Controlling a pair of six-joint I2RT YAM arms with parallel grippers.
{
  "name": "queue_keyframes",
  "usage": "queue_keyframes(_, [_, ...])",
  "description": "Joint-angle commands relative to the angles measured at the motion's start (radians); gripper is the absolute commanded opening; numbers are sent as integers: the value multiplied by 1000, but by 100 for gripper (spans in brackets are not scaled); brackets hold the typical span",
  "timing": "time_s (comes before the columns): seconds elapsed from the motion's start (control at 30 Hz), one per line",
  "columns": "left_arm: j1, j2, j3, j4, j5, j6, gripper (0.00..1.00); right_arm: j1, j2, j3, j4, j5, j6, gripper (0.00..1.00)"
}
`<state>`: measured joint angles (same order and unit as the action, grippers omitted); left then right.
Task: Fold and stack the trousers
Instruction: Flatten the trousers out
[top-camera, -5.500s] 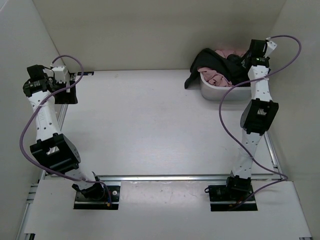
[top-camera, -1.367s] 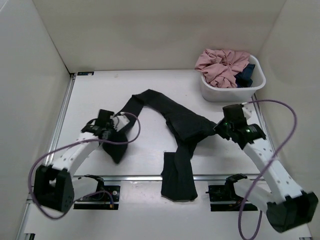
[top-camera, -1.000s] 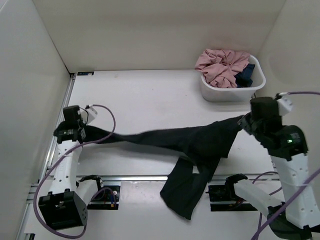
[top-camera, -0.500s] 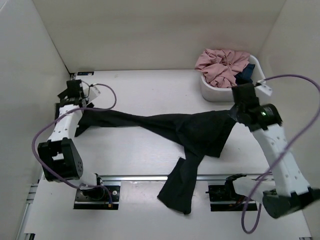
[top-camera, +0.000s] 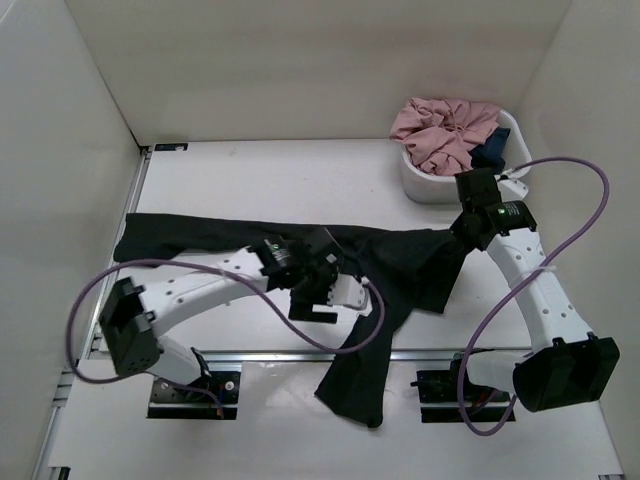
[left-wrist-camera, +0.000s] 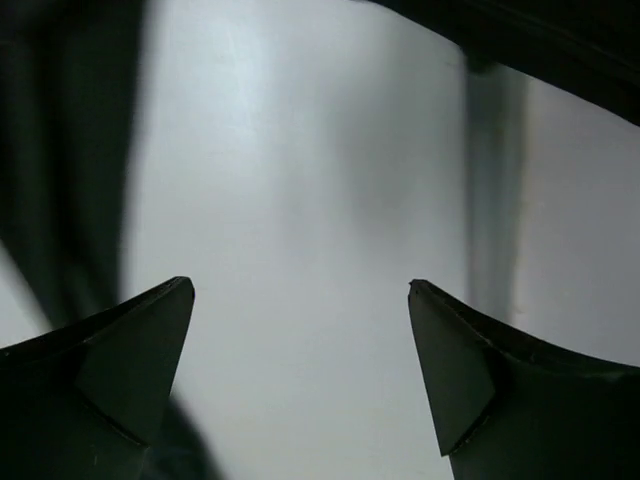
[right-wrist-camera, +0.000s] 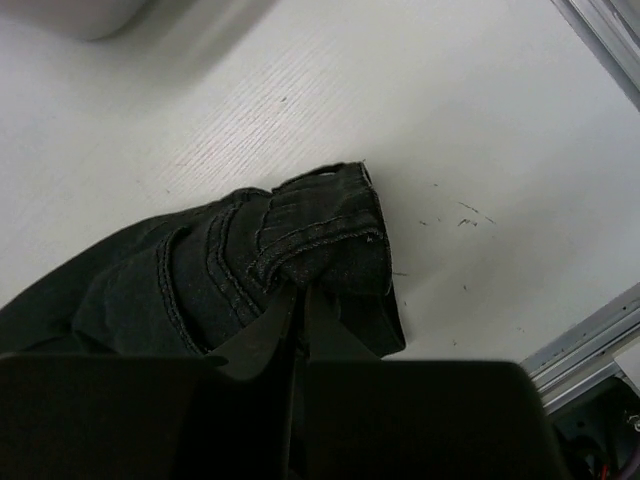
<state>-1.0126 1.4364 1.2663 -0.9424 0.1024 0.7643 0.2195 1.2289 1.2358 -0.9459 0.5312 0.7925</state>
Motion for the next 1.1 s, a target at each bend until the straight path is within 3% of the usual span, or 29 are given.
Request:
queue_keyframes(0.0, [-61, 54, -42, -133, 194, -106, 100, -9, -66, -47, 36, -11, -3, 0])
queue_keyframes(0.1, [-197, 91, -76, -46, 206, -121, 100, -18, -95, -79, 15, 29, 19, 0])
queue_keyframes(0.2, [-257, 165, -107, 40, 236, -166, 100, -19, -106, -93, -4, 39, 28, 0])
queue_keyframes(0.57, [-258, 243, -151, 217, 454, -278, 100, -19, -144, -111, -73, 107, 68, 0])
queue_keyframes(0.8, [-258, 361, -160, 241, 499, -298, 99, -19, -236, -133, -125, 128, 128, 0])
queue_keyframes(0.87, [-258, 381, -160, 241, 479, -298, 89, -19, -271, -151, -134, 128, 139, 0])
queue_keyframes(0.9, [-258, 381, -160, 251, 456, -283, 70, -19, -282, -151, -134, 128, 139, 0])
queue_keyframes(1.03, [-258, 391, -171, 240, 447, -293, 14, -19, -304, -160, -157, 128, 149, 0])
queue_keyframes(1.07, [-258, 377, -171, 231, 447, -293, 14, -19, -304, -160, -171, 128, 149, 0])
